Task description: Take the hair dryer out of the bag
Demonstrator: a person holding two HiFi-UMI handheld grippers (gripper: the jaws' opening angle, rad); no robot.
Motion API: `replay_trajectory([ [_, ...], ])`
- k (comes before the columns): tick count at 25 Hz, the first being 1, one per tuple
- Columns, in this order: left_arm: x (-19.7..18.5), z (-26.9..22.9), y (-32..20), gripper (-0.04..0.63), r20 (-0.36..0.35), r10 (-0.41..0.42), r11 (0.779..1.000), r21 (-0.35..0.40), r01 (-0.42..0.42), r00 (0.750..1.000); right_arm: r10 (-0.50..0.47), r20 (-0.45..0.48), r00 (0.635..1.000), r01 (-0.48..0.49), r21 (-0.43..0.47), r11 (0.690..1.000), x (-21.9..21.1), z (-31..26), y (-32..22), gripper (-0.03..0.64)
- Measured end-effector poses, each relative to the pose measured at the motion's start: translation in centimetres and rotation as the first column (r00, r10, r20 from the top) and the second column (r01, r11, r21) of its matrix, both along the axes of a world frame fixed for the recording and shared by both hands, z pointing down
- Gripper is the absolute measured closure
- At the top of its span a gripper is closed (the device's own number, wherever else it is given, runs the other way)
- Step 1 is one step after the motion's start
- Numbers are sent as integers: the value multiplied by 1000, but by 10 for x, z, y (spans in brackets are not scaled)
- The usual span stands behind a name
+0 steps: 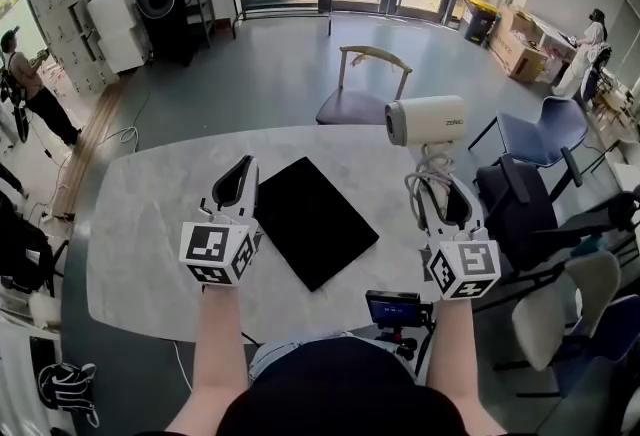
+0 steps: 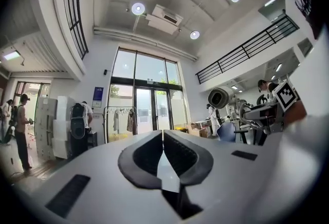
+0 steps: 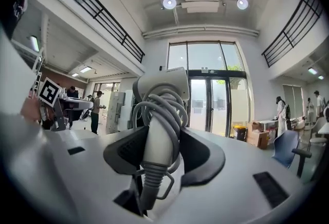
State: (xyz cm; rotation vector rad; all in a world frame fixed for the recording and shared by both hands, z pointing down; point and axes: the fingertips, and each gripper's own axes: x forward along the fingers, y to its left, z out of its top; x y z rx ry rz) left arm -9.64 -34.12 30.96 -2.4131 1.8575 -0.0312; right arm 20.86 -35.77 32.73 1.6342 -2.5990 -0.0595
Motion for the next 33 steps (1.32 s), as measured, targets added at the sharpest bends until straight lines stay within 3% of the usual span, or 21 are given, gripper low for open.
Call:
replay_trajectory([
  [3,3,-10,5,583,32,1,999,51,-2,999,8,-41,999,-6,43,999,-2,-5,7,416],
  [10,1,-23,8,581,45,-34,993,112,29,998,23,1,1000,-23,91,996,-2,-20,7,416],
  [33,2,-20,11,581,72,-10,995,98,3,997,34,-23,999,-32,106,994,-3,-28,13,416],
])
